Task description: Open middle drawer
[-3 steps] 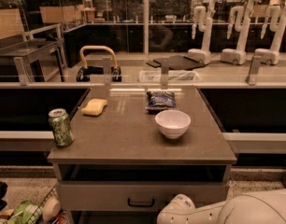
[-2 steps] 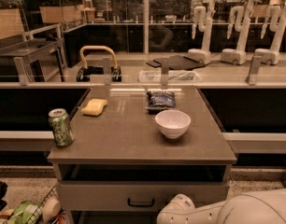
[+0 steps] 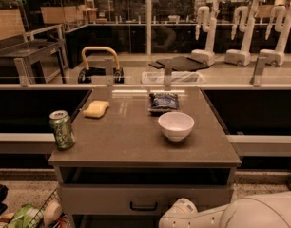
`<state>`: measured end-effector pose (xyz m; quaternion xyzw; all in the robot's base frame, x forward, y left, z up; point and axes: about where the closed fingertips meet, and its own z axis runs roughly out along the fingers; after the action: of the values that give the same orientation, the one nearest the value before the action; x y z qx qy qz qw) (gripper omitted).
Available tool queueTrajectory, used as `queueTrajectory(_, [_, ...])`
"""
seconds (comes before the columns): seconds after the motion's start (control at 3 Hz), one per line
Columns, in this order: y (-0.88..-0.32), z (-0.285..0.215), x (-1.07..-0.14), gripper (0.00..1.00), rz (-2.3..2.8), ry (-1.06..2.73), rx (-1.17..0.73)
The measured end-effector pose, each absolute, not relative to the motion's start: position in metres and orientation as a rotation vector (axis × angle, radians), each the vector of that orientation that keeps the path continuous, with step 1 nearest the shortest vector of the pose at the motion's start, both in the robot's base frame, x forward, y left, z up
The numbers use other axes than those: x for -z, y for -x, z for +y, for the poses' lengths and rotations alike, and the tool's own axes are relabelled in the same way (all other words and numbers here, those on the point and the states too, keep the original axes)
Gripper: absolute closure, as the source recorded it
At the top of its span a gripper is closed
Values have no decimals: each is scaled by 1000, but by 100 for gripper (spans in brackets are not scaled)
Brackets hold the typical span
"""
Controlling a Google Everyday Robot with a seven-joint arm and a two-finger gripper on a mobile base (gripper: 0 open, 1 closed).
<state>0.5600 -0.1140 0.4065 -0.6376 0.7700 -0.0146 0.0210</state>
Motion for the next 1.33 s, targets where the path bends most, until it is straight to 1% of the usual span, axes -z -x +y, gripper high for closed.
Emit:
queueTrajectory(0.33, [-557, -114, -405, 0, 2394, 1976, 35])
queueTrajectory(0.67, [-545, -115, -401, 0, 2415, 1968, -3])
queueTrajectory(1.0, [-497, -103, -416, 18, 2486, 1972, -68])
queueTrajectory(1.33, [-448, -95, -428, 42, 2555, 2027, -119])
